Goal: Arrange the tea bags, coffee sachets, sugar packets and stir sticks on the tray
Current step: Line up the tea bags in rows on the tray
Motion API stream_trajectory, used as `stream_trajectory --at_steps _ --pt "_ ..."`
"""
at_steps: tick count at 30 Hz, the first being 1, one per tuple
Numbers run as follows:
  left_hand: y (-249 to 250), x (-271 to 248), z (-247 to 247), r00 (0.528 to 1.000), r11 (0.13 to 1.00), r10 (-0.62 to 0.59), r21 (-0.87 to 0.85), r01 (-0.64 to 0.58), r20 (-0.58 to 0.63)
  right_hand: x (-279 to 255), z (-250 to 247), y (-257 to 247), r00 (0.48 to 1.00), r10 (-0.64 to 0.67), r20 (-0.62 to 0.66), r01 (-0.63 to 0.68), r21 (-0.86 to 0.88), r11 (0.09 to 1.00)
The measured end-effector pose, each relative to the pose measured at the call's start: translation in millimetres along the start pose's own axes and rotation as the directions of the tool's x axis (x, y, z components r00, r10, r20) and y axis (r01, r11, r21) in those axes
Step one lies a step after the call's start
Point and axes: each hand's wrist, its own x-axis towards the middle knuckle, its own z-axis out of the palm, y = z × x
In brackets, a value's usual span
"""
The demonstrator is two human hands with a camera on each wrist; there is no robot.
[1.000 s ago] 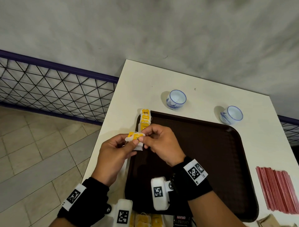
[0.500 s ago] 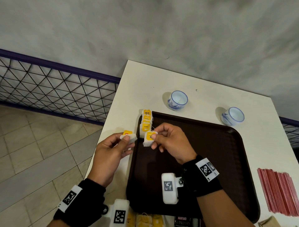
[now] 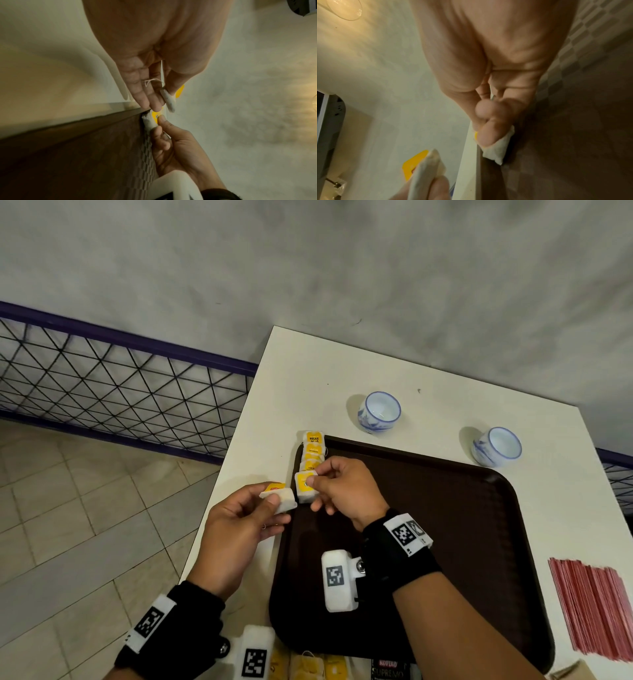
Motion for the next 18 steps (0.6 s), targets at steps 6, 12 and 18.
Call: stream_trajectory --at_steps 6,12,18 --pt "-1 0 -3 1.000 1.000 0.021 0.005 -0.021 0.009 3 0 7 0.995 0.001 -0.101 -0.008 -0.065 0.998" --pt "-4 0 -5 0.998 0.996 0.060 0.067 -0.060 0.011 6 2 13 0.993 0.020 -0.119 -0.024 -0.026 0.999" --pt "-5 1 -5 0.997 0.992 0.075 0.101 -0.078 0.028 6 3 13 0.990 -0.002 -0.143 -0.011 -0.091 0.996"
